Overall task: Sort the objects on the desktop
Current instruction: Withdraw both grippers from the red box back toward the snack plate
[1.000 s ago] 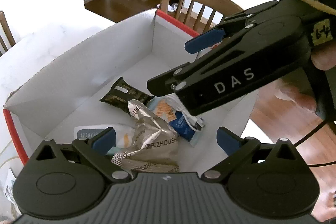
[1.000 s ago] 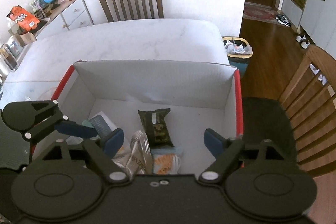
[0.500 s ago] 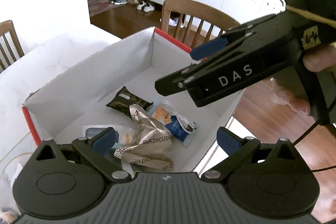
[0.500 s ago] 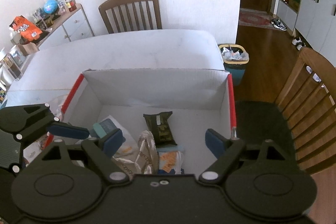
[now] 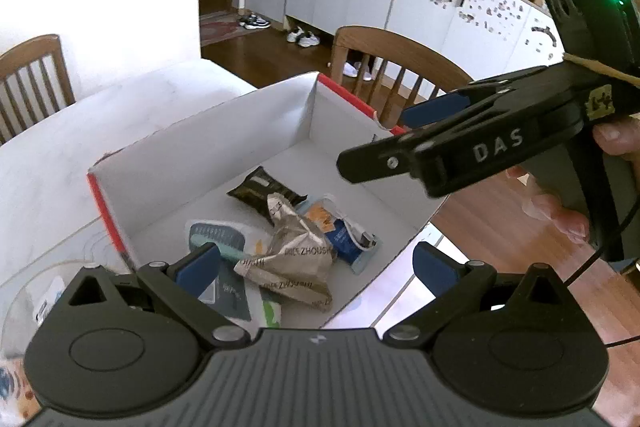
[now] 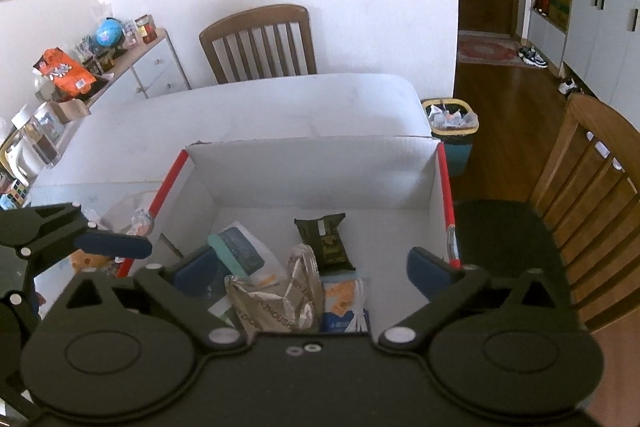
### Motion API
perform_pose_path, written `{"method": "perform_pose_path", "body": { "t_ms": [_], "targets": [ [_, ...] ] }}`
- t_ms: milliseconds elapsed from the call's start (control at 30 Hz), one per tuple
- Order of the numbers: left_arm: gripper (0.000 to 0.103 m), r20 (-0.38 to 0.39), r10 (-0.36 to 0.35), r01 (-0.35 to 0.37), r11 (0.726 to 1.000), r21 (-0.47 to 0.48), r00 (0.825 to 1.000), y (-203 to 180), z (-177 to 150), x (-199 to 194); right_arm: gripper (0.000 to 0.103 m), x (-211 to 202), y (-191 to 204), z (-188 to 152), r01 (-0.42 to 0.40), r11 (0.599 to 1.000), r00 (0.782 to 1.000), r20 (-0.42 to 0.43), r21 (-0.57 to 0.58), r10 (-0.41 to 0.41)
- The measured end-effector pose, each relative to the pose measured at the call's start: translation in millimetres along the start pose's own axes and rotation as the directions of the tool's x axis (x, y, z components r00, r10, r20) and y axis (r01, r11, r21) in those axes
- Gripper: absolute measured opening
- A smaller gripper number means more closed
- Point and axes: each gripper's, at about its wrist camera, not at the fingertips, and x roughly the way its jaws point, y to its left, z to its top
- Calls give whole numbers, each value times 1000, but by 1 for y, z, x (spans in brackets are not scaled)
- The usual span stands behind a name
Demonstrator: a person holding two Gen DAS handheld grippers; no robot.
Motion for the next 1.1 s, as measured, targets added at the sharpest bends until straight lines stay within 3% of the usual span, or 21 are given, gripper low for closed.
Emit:
{"method": "perform_pose_path", "body": {
  "t_ms": [633, 1100],
  "targets": [
    [103, 119, 66, -60, 997, -55, 991, 11, -26, -45, 103, -18, 20, -16, -14, 999, 999, 44, 43, 12],
    [103, 174, 59, -48, 997, -67, 983, 44, -57, -85, 103, -33, 76, -28, 13, 998, 997, 74, 64, -18]
  ]
}}
